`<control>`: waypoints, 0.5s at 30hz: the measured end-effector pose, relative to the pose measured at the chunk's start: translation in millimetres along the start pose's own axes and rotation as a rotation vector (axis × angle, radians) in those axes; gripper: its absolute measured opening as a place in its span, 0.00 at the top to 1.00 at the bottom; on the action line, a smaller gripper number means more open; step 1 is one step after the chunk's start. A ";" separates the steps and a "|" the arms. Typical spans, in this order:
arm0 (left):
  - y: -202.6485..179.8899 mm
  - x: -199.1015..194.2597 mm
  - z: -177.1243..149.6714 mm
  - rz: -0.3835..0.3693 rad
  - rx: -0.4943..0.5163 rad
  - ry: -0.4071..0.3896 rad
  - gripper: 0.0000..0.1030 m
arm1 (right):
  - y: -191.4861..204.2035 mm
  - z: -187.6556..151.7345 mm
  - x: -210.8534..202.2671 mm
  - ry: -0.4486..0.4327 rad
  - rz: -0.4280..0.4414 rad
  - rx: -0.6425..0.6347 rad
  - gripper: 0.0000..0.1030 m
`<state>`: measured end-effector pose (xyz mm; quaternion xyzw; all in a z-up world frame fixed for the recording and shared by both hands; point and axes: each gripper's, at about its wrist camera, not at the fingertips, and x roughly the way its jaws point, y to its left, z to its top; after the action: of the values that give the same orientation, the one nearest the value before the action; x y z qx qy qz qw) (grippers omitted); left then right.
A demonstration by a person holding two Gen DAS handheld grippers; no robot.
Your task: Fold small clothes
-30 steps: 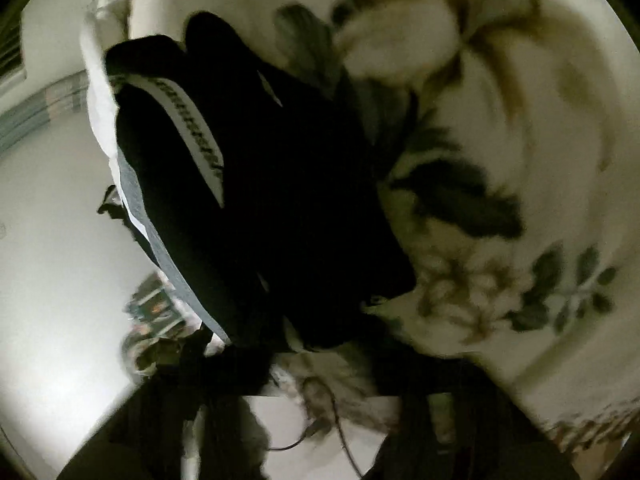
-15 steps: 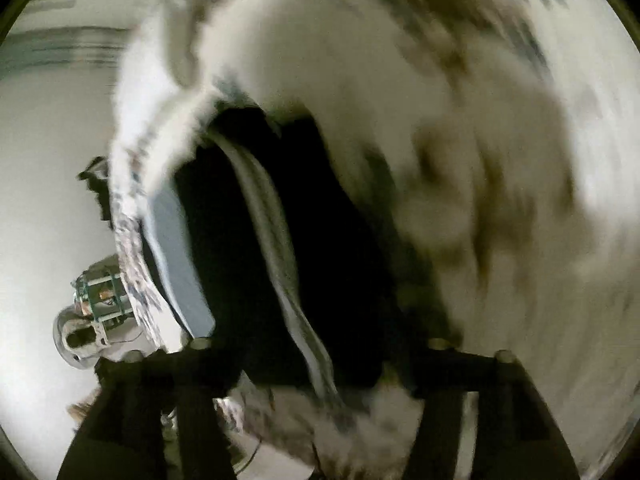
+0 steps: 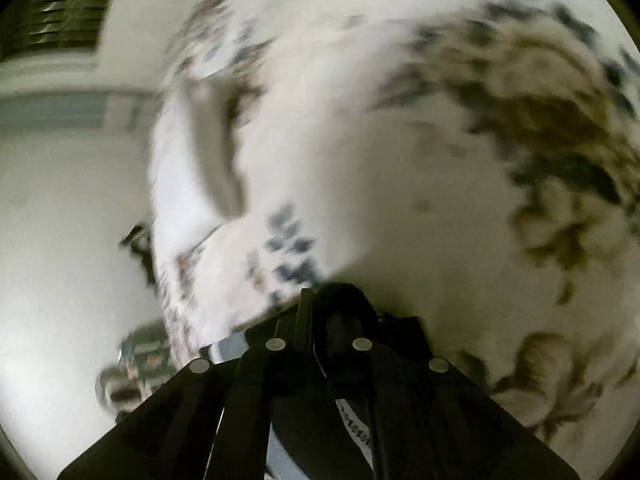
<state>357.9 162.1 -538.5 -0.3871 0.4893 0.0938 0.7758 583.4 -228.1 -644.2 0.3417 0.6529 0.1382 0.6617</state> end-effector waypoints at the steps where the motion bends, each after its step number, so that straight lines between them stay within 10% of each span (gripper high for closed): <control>1: -0.9 1.8 0.9 0.001 0.007 0.004 0.34 | -5.3 2.5 7.5 0.021 -0.016 0.022 0.96; 4: -5.3 7.1 2.2 0.008 0.029 0.022 0.34 | -15.4 3.9 28.8 0.104 -0.017 0.060 0.89; 9: -4.9 -1.1 -0.2 -0.017 0.046 0.030 0.34 | -28.7 -5.4 -10.3 0.095 0.032 0.007 0.21; 15: 22.8 13.5 -11.1 -0.133 0.033 0.131 0.27 | -68.1 -48.7 21.7 0.360 0.124 -0.028 0.20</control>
<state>345.2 166.8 -563.7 -0.4114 0.5137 0.0083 0.7529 521.2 -250.8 -699.9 0.3420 0.7363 0.2468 0.5292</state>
